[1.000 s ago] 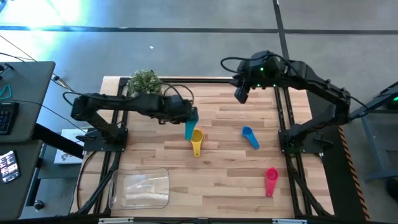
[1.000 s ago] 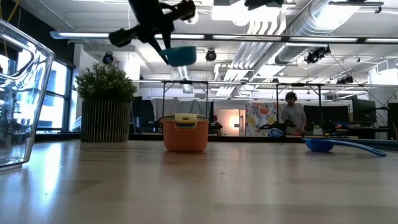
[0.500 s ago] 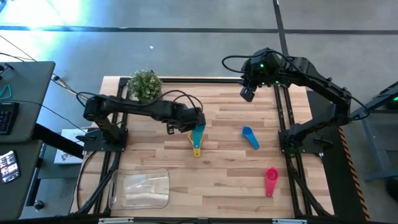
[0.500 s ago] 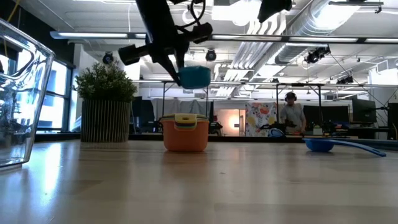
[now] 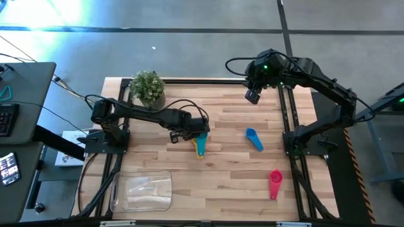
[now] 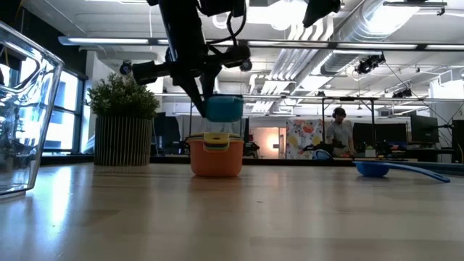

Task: Nest measuring cups in basket
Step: Stack the light blue measuring cup on the yellow measuring cup

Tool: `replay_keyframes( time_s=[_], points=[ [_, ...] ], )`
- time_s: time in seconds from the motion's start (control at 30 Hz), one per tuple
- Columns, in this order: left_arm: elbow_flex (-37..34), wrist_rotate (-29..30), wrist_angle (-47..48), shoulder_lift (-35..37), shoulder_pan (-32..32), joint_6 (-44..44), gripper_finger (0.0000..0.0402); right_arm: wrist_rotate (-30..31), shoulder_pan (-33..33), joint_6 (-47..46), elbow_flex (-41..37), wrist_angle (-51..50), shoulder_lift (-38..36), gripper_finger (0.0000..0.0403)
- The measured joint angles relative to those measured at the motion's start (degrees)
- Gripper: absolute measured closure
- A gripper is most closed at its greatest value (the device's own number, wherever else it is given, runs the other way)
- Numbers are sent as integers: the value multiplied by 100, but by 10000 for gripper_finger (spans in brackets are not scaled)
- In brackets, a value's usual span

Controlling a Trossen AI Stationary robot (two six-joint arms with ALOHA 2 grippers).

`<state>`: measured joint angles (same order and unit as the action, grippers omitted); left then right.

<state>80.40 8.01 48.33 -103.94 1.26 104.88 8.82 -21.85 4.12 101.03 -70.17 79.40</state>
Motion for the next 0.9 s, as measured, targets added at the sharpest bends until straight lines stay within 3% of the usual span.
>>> replay_keyframes(
  time_s=[0.9],
  points=[
    [8, -131, 212, -251, -2, 248, 385, -35, 2, 44, 0, -147, 2, 286]
  ],
)
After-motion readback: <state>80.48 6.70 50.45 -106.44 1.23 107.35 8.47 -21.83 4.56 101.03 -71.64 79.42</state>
